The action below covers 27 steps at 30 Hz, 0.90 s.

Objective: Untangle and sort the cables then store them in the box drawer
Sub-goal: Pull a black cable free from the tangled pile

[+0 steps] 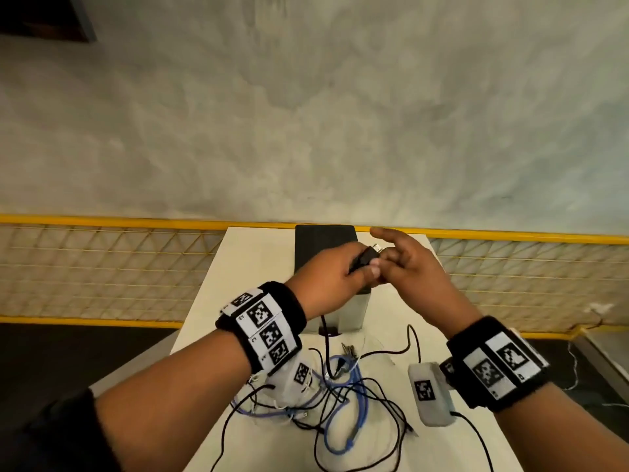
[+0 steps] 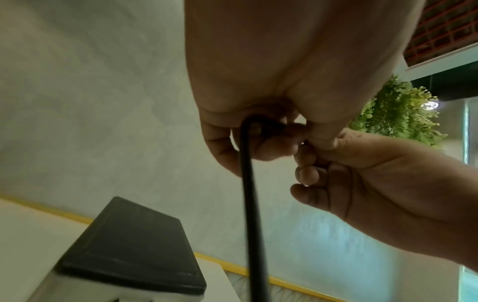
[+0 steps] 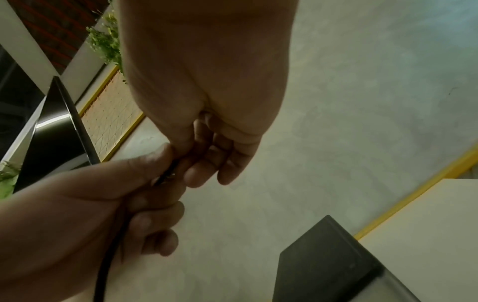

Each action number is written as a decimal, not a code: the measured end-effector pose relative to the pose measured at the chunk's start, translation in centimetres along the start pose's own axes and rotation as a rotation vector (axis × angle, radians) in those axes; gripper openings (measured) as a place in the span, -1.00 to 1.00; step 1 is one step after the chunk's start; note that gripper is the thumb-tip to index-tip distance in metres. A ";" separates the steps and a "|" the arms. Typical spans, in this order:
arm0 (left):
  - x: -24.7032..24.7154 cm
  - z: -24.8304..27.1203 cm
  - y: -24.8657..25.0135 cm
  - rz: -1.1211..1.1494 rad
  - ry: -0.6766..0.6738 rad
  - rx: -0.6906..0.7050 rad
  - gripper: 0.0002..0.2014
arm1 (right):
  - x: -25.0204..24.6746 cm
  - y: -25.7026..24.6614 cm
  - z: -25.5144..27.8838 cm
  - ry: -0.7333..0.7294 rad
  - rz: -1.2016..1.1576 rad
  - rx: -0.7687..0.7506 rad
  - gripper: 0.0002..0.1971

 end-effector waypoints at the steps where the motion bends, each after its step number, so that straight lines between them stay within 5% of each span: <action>1: 0.1 0.2 -0.3 0.041 0.006 -0.009 -0.78 | 0.4 -0.2 0.4 0.036 -0.046 0.016 -0.61; 4: -0.3 0.5 -1.3 0.260 0.107 -0.036 -0.86 | 2.3 0.7 2.8 0.036 -0.204 0.129 -0.69; 7: -0.9 1.2 -1.5 0.628 0.139 -0.123 -0.82 | 5.5 2.0 5.7 -0.360 -0.186 0.224 -0.55; 10: -2.2 2.3 -1.2 0.862 0.128 -0.181 -0.74 | 8.6 2.7 7.4 -0.677 0.043 0.140 -0.84; 16: -13.2 4.6 -0.2 1.146 0.460 -0.036 -0.61 | 6.5 8.4 8.6 -0.487 0.331 0.260 -0.84; 18: -15.9 5.6 -0.4 1.007 0.563 -0.033 -0.57 | 5.4 9.3 8.7 -0.410 0.416 0.281 -0.83; 20: -15.0 5.7 -1.3 0.525 0.541 -0.126 -0.56 | 5.3 8.6 7.8 -0.354 0.440 0.229 -0.86; 22: -10.8 5.6 -2.2 0.095 0.433 -0.143 -0.57 | 5.8 7.1 6.4 -0.321 0.468 0.126 -0.84; 27: -0.9 6.1 -3.5 -0.256 0.043 -0.029 -0.64 | 6.1 2.9 4.0 -0.308 0.575 -0.116 -0.84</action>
Point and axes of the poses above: each hand's wrist, its own z-axis away from the middle knuckle, its own x-axis out of the palm, y = z × x, the point moved 1 cm from there along -z, towards the middle knuckle, and after that the axes turned 13 degrees about -x, right-handed, at the moved point
